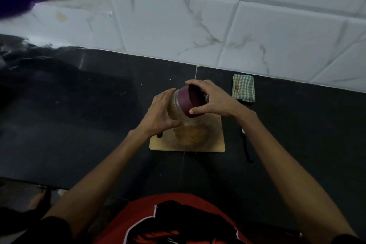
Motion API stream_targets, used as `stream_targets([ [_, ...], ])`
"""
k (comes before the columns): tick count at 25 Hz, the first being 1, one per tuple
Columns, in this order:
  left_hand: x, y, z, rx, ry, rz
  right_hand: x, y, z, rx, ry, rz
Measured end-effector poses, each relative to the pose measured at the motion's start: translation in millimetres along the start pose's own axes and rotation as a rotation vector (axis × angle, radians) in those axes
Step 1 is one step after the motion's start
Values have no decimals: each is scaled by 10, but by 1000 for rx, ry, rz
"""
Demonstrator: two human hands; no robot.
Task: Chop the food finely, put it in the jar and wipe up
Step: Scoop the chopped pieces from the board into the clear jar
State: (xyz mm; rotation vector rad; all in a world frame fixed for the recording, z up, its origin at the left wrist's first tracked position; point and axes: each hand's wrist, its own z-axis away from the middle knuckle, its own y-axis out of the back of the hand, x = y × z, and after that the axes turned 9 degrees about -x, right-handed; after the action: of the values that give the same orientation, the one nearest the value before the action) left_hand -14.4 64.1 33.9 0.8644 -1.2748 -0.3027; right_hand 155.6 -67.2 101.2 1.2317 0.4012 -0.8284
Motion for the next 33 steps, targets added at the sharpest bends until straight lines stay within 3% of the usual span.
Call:
stream_targets([
  [3, 84, -30, -29, 16, -5, -1, 34, 37, 0, 24, -48, 2],
  [7, 201, -63, -66, 30, -41, -4, -23, 22, 64, 185, -273, -145],
  [9, 211, -68, -76, 24, -45, -13, 6, 52, 131, 171, -327, -132],
  [12, 182, -54, -57, 23, -47, -21, 63, 103, 262, -5, -136, -58],
  [14, 180, -47, -45, 11, -59, -24, 112, 69, 302, -25, -29, -14],
  [18, 165, -77, 7, -30, -78, -21, 94, 36, 313, 157, -190, 52],
  [22, 155, -95, 13, -38, -86, -32, 96, -69, 351, 17, -36, 142],
  [26, 207, -89, 24, -57, -124, -44, 103, -30, 357, 80, -159, 13],
  [30, 217, -65, 10, -39, -112, -57, 148, -72, 399, 57, -113, 51],
  [33, 223, -59, 0, -38, -120, -60, 127, -50, 392, 89, -181, -71],
])
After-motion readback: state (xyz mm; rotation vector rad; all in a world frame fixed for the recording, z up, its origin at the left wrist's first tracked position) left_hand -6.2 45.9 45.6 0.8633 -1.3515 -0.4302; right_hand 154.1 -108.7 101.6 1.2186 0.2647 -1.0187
